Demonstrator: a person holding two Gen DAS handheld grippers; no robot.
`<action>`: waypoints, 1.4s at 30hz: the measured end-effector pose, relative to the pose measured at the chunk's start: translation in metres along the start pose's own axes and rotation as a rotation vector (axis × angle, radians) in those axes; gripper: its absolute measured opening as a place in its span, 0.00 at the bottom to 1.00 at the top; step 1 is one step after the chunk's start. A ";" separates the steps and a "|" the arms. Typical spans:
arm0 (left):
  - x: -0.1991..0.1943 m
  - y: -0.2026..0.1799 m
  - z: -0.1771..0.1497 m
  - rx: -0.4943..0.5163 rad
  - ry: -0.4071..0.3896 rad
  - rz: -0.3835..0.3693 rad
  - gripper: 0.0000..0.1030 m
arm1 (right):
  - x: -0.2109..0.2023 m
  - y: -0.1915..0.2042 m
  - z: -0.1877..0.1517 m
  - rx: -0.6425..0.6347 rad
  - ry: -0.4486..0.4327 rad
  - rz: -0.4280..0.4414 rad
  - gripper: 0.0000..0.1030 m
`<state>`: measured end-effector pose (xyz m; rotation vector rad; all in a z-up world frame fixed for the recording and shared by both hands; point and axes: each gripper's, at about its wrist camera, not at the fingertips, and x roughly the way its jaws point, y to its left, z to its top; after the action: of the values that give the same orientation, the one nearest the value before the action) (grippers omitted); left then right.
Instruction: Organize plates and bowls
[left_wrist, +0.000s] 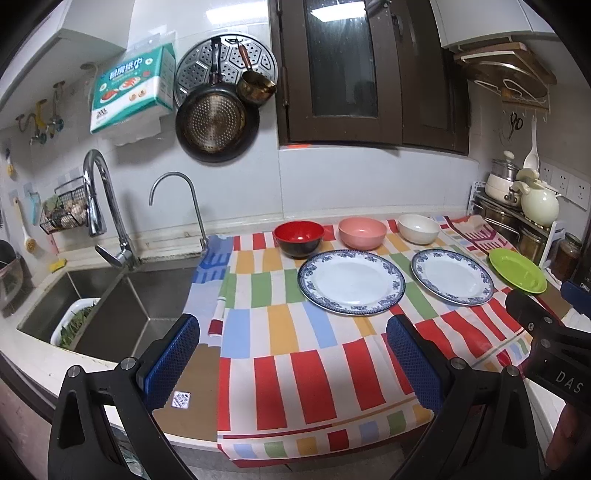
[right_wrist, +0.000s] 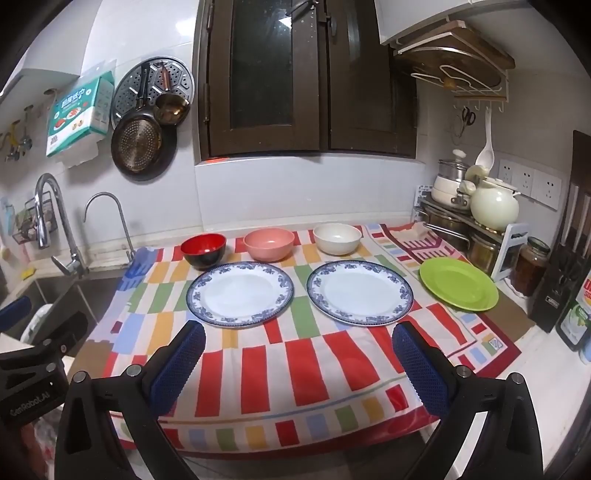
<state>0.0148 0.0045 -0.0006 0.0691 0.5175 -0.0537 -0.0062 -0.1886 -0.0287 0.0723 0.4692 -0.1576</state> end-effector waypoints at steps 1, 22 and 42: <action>0.001 0.000 0.000 0.000 0.001 0.000 1.00 | 0.000 0.000 0.000 0.001 0.000 0.000 0.99; 0.006 0.004 0.003 0.004 -0.018 0.007 1.00 | 0.005 0.009 0.005 -0.020 -0.009 0.000 0.99; 0.009 0.004 0.007 0.003 -0.016 0.006 1.00 | 0.011 0.009 0.005 -0.023 0.003 -0.004 0.99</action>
<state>0.0260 0.0080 0.0011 0.0735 0.5014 -0.0488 0.0066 -0.1816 -0.0292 0.0494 0.4738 -0.1563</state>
